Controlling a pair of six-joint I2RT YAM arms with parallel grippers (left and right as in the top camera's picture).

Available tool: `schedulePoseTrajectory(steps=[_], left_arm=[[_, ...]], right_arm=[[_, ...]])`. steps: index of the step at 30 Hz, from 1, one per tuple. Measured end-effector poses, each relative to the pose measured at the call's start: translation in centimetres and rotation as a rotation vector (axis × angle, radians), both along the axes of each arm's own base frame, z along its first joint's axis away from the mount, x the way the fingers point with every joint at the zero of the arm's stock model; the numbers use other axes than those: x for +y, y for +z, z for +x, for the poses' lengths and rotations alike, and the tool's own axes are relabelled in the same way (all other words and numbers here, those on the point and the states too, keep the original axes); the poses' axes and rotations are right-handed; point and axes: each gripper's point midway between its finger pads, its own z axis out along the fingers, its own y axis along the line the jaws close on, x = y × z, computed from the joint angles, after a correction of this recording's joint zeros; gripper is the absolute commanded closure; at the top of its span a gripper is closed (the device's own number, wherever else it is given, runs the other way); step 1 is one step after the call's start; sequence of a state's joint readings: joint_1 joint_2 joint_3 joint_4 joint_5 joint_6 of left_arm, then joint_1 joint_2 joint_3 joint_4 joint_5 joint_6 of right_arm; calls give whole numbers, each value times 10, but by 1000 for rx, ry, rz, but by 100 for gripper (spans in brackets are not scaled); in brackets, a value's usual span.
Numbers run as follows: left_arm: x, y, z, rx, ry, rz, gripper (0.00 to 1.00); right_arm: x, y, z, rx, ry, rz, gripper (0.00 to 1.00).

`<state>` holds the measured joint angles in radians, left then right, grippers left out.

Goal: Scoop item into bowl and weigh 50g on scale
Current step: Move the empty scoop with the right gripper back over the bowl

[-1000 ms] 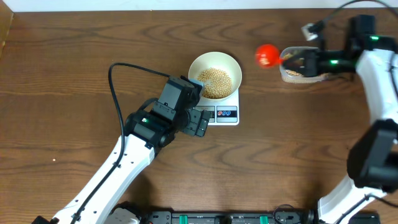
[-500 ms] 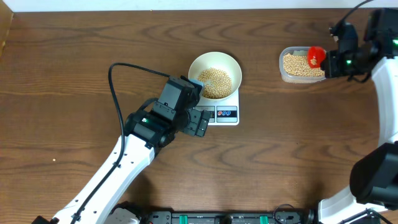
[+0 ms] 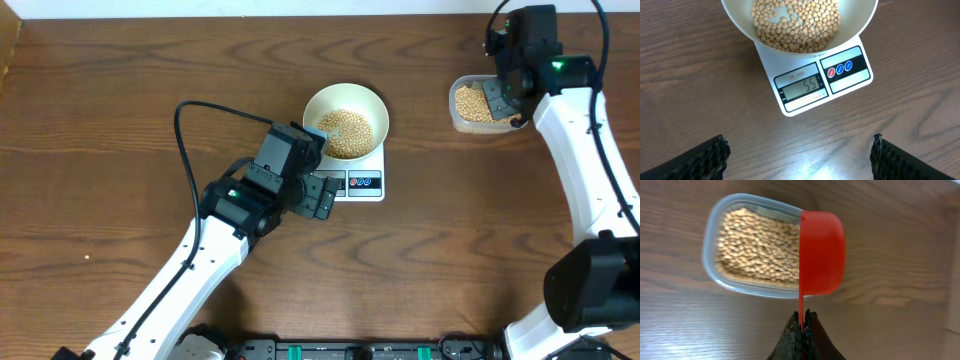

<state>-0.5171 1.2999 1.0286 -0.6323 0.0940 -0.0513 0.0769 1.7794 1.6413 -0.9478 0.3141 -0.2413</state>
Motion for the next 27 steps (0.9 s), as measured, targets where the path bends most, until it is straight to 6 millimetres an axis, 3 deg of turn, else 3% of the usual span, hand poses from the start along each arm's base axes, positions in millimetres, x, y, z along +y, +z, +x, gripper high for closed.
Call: schedulePoseTrajectory(steps=[6,9,13,18,22,27], left_arm=[[0,0,0,0,0,0,8],[0,0,0,0,0,0,8],[0,0,0,0,0,0,8],[0,0,0,0,0,0,8],[0,0,0,0,0,0,8],[0,0,0,0,0,0,8]], right_arm=[[-8,4,2,-16,-23,-44,99],[6,2,7,-21,36,23,99],[49,5,19,-60,190,222,99],[117,39,35,-188,441,530,99],[159,60,23,-206,612,720,99],[198,52,1,-107,698,828,99]])
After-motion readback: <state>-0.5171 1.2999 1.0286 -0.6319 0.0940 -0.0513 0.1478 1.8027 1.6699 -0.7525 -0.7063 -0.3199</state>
